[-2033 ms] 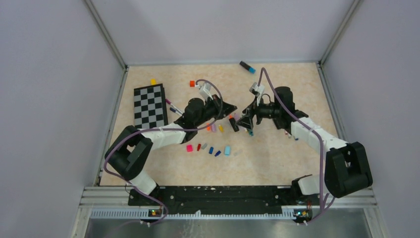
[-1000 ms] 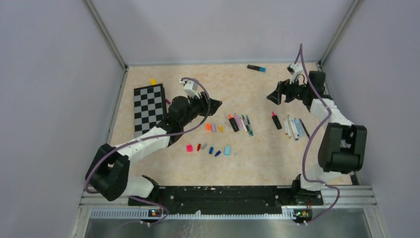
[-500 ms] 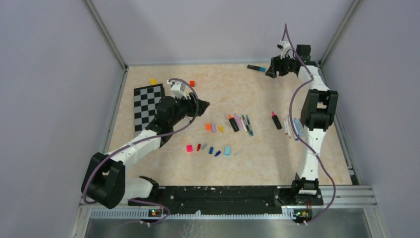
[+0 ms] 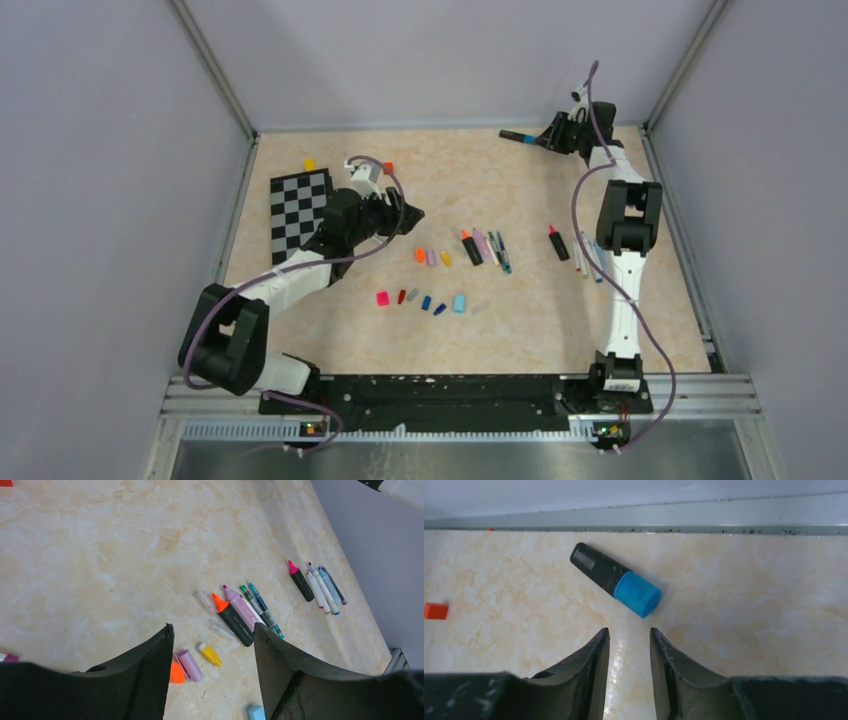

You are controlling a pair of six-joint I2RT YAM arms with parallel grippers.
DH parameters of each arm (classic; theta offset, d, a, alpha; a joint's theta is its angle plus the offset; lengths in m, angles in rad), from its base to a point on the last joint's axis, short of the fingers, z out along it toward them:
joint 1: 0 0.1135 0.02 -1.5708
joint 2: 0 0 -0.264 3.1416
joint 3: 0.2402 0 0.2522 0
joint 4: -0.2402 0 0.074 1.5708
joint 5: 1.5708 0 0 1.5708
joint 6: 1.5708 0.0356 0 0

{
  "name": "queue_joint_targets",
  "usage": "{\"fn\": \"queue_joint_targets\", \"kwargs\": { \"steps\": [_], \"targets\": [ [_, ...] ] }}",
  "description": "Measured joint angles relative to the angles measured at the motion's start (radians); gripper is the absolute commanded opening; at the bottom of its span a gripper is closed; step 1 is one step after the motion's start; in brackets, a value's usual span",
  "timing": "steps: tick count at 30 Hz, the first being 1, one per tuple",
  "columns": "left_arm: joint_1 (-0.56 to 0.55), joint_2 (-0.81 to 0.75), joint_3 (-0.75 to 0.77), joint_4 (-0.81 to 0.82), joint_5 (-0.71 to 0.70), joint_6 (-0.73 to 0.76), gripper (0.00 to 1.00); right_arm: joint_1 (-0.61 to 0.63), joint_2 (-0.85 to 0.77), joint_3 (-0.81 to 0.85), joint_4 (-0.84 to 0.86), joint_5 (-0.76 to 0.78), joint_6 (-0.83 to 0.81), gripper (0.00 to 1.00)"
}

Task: Open the pen caps
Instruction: Move the pen to the center of the board.

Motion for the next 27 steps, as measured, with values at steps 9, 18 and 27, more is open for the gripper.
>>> {"fn": "queue_joint_targets", "kwargs": {
  "steps": [9,18,27],
  "targets": [
    [0.006,0.046,0.037,0.000,0.037,-0.005,0.66,0.001,0.034,0.040,0.202,0.025,0.249,0.08],
    [0.011,0.063,0.049,0.000,0.055,-0.007,0.69,0.024,0.138,0.106,0.240,0.193,0.441,0.04],
    [0.016,0.074,0.058,-0.011,0.064,-0.007,0.70,0.046,0.195,0.164,0.282,0.239,0.510,0.05]
  ]
}}
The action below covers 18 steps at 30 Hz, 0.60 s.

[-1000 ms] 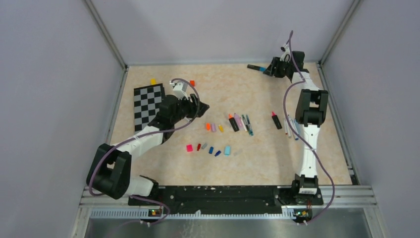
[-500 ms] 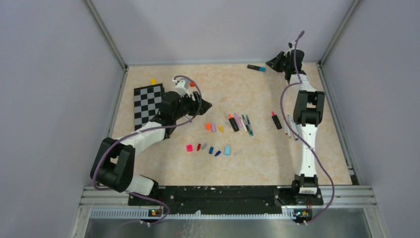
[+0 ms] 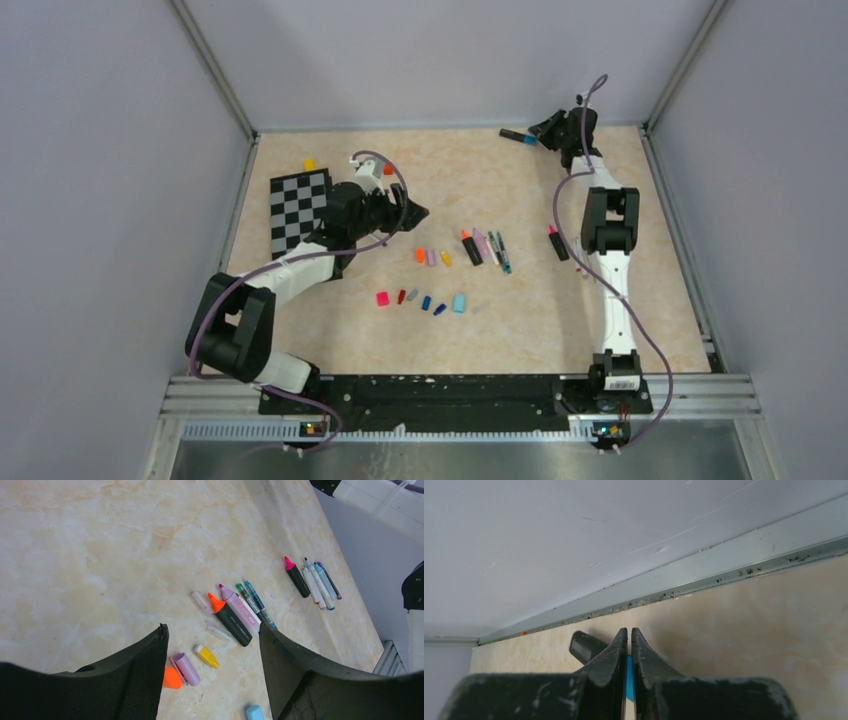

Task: Open the pen caps
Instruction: Move the pen to the center of the board.

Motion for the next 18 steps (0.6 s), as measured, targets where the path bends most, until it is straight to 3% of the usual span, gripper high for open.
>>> {"fn": "queue_joint_targets", "kwargs": {
  "steps": [18],
  "targets": [
    [0.003,0.004,0.010,-0.010,0.007,0.000,0.72,-0.006,0.027,-0.049,0.096,-0.270,0.021,0.06]
  ]
}}
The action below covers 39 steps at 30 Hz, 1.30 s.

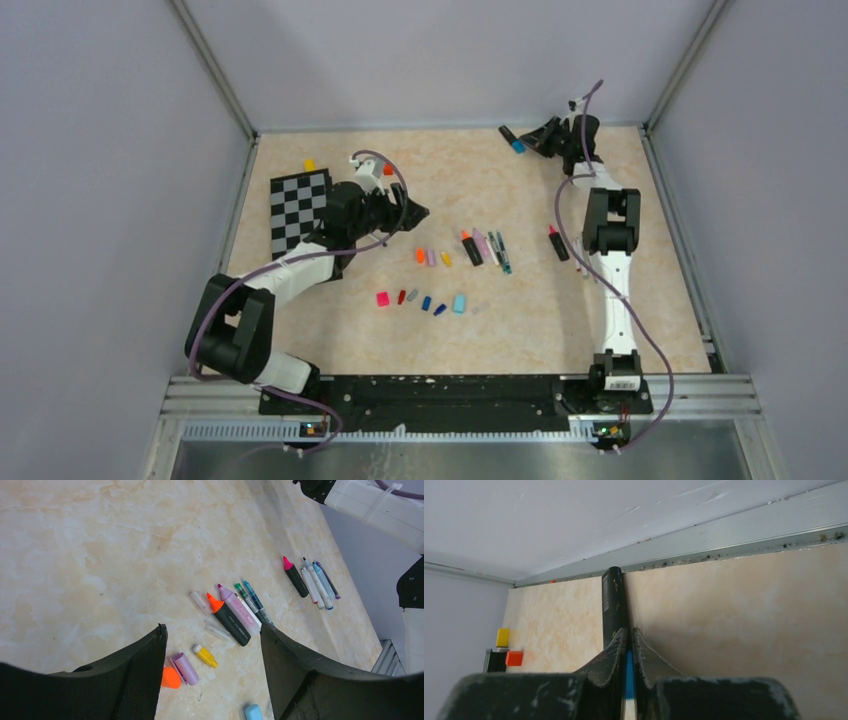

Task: Open the pen caps
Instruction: Move the pen to the center of the board.

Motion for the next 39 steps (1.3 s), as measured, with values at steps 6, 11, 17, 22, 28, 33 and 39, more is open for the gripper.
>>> {"fn": "queue_joint_targets", "kwargs": {
  "steps": [6,11,17,22,28,33,39],
  "targets": [
    [0.000,-0.027,-0.006,-0.002,0.000,0.000,0.72,0.000,-0.022,-0.040,0.009,-0.026,0.006,0.23],
    [0.006,-0.042,-0.015,-0.001,0.000,0.000,0.72,0.002,-0.028,-0.044,0.007,-0.030,0.040,0.36],
    [0.012,-0.042,-0.015,-0.001,0.004,0.000,0.72,0.013,-0.036,-0.043,-0.003,-0.029,0.037,0.42],
    [0.015,-0.042,-0.015,-0.002,0.010,0.000,0.72,0.037,-0.039,-0.011,-0.066,0.002,-0.033,0.42],
    [0.027,-0.054,-0.021,-0.001,0.012,0.000,0.72,0.080,-0.061,0.040,-0.229,0.096,-0.185,0.40],
    [0.036,-0.061,-0.028,-0.001,0.023,0.000,0.73,0.110,-0.072,0.083,-0.349,0.182,-0.332,0.39],
    [0.045,-0.091,-0.055,-0.001,0.026,-0.003,0.73,0.147,-0.074,0.134,-0.455,0.293,-0.498,0.33]
  ]
}}
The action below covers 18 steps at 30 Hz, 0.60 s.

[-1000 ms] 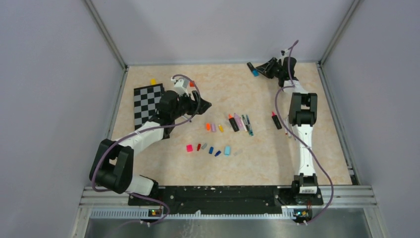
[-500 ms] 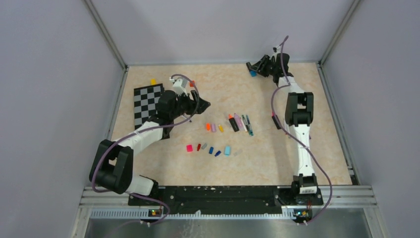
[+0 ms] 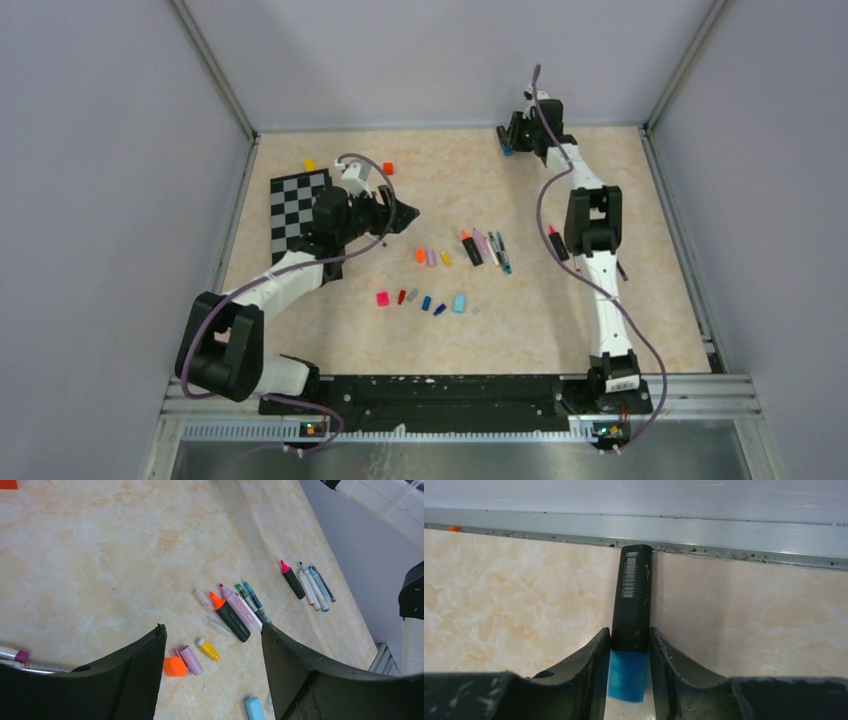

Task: Open the pen caps
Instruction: Move the pen to the center of the board.

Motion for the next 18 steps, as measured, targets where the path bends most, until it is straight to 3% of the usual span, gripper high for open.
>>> {"fn": "queue_joint_targets", "kwargs": {
  "steps": [10,18],
  "targets": [
    [0.014,-0.024,-0.036,0.017,0.012,-0.021,0.73,0.059,-0.032,-0.006,-0.085,0.170,-0.213,0.26],
    [0.027,-0.097,-0.089,0.037,0.027,-0.035,0.73,0.068,-0.124,-0.122,-0.150,0.207,-0.287,0.25]
  ]
}}
